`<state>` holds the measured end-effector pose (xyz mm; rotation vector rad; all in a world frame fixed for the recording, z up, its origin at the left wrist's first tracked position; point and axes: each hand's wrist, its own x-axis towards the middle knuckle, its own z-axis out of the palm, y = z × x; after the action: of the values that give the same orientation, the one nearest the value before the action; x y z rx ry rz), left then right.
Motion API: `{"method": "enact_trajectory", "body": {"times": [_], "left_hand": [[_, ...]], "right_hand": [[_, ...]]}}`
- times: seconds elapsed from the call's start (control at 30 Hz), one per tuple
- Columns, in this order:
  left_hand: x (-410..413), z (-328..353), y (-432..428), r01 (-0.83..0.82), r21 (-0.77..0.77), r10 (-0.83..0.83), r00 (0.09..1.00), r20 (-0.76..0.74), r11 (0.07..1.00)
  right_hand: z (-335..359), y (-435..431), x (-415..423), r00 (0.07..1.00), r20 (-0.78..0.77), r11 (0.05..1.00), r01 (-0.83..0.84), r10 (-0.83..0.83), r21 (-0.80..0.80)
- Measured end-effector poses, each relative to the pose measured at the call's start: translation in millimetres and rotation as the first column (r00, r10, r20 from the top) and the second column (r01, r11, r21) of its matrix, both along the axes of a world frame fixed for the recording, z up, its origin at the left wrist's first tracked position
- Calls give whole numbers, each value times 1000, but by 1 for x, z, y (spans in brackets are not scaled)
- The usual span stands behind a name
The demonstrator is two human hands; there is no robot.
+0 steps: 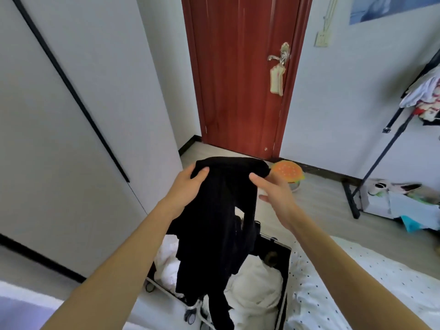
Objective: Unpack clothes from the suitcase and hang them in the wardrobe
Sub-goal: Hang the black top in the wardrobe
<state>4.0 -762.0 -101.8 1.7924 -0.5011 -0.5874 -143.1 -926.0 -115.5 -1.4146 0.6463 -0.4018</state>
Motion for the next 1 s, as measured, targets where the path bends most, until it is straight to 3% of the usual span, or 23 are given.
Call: {"method": "enact_trajectory", "body": {"times": [0.1,0.23,0.37,0.43,0.53,0.6,0.7,0.83,0.93,1.0], "left_hand": [[-12,23,9,-45,-39,44,999,-23,998],[-27,37,34,-101,-29,99,993,-58,994],[-38,32,82,-131,112,129,991,28,985],[-42,32,115,-151,238,137,988,73,959],[-51,27,169,-101,516,40,991,127,851],[-62,19,208,-29,682,-32,997,77,731],[-83,8,261,26,785,-25,1000,-13,618],[-108,1,339,-117,805,138,989,44,582],[-127,-3,398,-259,704,289,954,79,662],[-146,-4,434,-412,538,395,906,154,736]], "right_hand": [[-16,27,-12,968,-44,969,-246,246,3],[-26,57,-9,833,-141,838,-544,535,-37],[-18,79,-2,818,-250,778,-573,518,-259],[-6,90,4,789,-268,734,-614,553,-290],[18,115,7,719,-234,700,-693,654,-173],[34,138,12,672,-232,663,-738,703,-129],[44,182,23,581,-271,571,-812,768,-121],[54,263,29,460,-292,456,-886,838,-88],[54,324,31,455,-247,465,-885,856,-19],[52,367,32,478,-212,495,-868,853,36]]}}
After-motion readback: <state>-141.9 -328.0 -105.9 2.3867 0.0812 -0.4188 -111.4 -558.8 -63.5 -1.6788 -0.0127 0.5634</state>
